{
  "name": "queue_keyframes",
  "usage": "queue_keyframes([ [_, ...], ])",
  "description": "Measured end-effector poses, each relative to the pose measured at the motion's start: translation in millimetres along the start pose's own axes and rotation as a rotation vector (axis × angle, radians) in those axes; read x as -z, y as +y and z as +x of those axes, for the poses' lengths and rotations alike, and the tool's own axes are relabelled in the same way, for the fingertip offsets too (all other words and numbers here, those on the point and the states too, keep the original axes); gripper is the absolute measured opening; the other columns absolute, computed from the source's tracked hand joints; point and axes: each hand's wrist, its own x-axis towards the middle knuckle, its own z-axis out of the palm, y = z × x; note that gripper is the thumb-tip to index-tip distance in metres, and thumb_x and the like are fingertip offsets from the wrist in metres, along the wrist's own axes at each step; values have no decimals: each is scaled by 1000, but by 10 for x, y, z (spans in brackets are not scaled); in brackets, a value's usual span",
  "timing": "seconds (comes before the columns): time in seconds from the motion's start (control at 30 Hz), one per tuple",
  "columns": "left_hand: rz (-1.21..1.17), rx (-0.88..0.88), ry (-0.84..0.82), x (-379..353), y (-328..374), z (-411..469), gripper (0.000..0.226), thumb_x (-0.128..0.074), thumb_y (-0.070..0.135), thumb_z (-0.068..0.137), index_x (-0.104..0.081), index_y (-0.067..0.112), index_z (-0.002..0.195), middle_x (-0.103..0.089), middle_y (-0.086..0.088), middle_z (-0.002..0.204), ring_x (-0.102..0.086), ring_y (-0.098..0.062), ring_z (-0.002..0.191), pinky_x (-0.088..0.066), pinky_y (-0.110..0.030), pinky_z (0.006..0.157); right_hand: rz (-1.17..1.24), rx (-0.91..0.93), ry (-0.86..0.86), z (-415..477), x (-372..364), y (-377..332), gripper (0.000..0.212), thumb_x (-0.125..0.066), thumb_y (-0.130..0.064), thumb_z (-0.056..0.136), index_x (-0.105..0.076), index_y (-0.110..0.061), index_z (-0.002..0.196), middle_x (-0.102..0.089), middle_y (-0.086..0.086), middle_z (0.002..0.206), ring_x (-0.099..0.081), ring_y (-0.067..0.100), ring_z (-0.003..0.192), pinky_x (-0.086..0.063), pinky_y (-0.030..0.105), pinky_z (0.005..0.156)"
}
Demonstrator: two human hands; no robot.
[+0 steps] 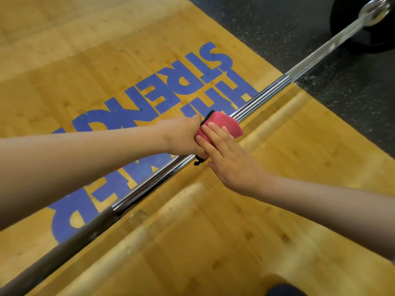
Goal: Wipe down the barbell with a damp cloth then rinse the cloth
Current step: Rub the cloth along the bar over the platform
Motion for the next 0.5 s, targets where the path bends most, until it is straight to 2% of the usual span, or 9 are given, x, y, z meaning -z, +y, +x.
queue_keyframes([
  [0.07, -35, -25, 27, -31, -53, -2, 50, -71, 47, 77, -44, 13, 102, -61, -2, 87, -59, -21, 78, -52, -41, 68, -16, 0, -41, 7, 29, 11, 58, -50, -15, 92, -30, -4, 146, -31, 21, 152, -20, 34, 144, -16, 48, 118],
  [0.27, -113, -98, 102, -131, -182, -35, 50, -66, 49, 80, -46, 11, 105, -60, -2, 86, -59, -20, 75, -52, -39, 64, -49, -26, -297, 101, 331, -30, 60, -33, -28, 94, -29, -4, 149, -27, 20, 154, -19, 36, 144, -18, 48, 117],
  [0.33, -146, -103, 125, -171, -187, -83, 48, -64, 46, 83, -45, 10, 109, -59, -2, 90, -59, -22, 79, -52, -41, 66, -42, -39, -348, 131, 416, -73, 60, -39, -27, 96, -27, -4, 149, -25, 20, 155, -19, 38, 144, -16, 47, 116],
  [0.4, -117, -94, 167, -246, -174, -117, 44, -58, 45, 88, -43, 11, 112, -57, -1, 95, -58, -23, 82, -46, -37, 60, -23, -43, -383, 146, 461, -74, 63, -50, -22, 96, -23, -5, 151, -20, 20, 156, -14, 36, 146, -11, 43, 116],
  [0.5, -24, -64, 236, -380, -107, -127, 44, -46, 48, 95, -39, 12, 121, -55, -4, 107, -60, -27, 85, -40, -34, 58, -12, 4, -383, 135, 483, 26, 64, -51, -23, 97, -23, -6, 151, -20, 17, 157, -13, 32, 146, -10, 37, 116],
])
